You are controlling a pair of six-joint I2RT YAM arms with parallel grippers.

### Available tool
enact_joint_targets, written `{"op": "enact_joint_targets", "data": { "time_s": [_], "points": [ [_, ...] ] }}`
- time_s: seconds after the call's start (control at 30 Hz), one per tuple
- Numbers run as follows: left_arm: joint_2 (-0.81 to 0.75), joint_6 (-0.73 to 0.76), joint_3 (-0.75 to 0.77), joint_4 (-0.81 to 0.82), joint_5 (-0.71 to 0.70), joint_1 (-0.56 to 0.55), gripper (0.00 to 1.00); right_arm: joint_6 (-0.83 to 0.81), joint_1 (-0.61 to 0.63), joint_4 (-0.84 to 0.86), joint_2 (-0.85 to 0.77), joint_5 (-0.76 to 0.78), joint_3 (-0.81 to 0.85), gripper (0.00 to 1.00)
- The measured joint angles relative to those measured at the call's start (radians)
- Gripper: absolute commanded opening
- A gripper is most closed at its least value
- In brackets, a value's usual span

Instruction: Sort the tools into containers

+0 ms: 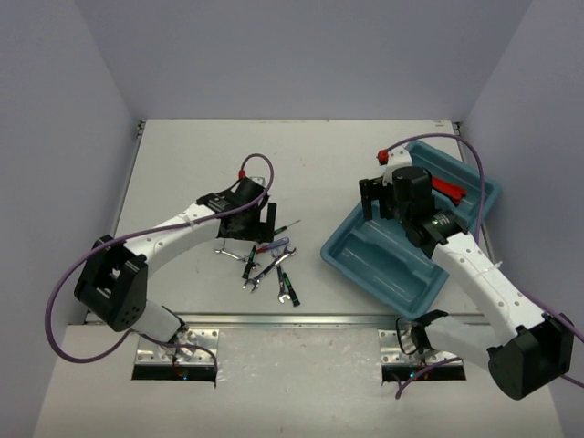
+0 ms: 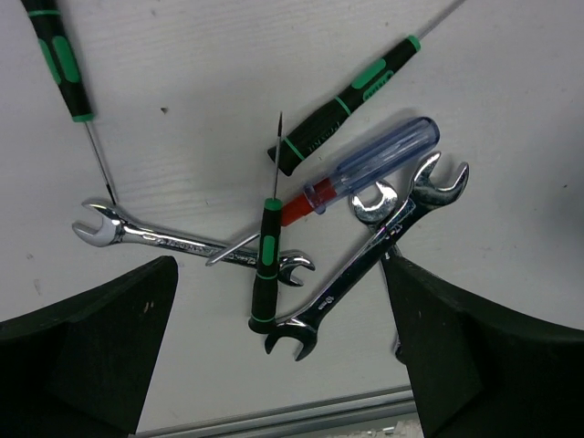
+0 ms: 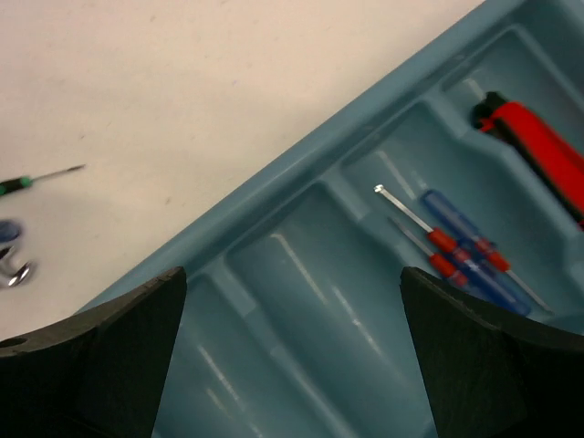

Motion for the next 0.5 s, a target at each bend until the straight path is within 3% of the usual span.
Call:
{"op": "enact_joint_targets", "data": {
  "time_s": [0.13,0.5],
  "points": [
    [0.061,0.054,0.032,-0.022,0.033,-0.040,0.74,0.063,0.000,-0.011,-0.049,-0.085,-0.068,0.99],
    [0.166,0.183,0.137,-0.034,0.119,-0.058,0.61,0.079,0.001,0.029,-0.157,-0.164,-0.105,0.98]
  ]
}}
